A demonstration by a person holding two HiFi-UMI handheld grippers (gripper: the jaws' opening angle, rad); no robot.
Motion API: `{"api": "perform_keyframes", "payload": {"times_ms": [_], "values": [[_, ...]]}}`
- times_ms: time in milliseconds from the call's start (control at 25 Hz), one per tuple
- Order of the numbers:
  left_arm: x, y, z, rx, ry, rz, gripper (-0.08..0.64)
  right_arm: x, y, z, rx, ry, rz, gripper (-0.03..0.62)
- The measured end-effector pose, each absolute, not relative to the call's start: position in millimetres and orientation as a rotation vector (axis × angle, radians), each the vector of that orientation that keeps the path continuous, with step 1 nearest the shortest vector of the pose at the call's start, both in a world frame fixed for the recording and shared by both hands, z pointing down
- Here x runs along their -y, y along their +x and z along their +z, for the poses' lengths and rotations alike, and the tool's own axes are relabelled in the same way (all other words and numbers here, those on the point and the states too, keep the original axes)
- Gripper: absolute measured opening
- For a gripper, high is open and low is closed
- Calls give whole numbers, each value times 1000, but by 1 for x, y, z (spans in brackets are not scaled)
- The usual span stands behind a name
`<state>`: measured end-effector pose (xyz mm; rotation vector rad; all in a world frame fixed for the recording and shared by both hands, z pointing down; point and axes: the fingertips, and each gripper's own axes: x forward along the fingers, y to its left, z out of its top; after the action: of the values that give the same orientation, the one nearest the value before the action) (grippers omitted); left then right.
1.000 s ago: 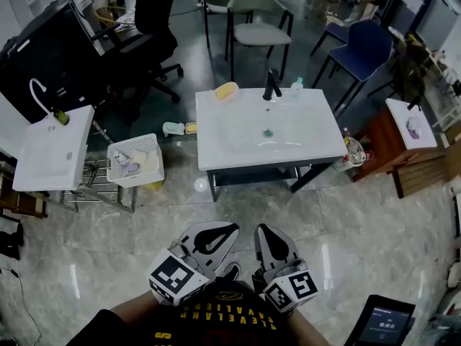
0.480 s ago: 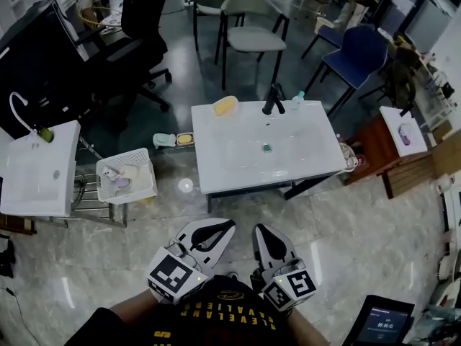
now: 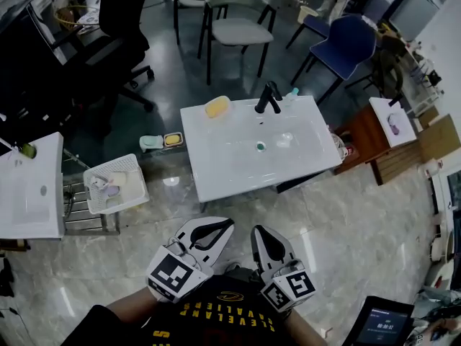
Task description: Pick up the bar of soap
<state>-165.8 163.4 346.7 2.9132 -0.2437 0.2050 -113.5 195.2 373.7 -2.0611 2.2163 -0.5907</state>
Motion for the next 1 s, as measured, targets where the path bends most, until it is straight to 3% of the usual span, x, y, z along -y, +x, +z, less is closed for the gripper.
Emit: {"api": "perform_keyframes", "payload": {"times_ms": [640,1000], "values": [[-119,-132,347,289,2919,222,12,-143,-83,376,-2238,-1994,-599,17],[-94,-68,345,382,2931,256,12,-112,-8,371,-2246,-1912,-600,17]]}}
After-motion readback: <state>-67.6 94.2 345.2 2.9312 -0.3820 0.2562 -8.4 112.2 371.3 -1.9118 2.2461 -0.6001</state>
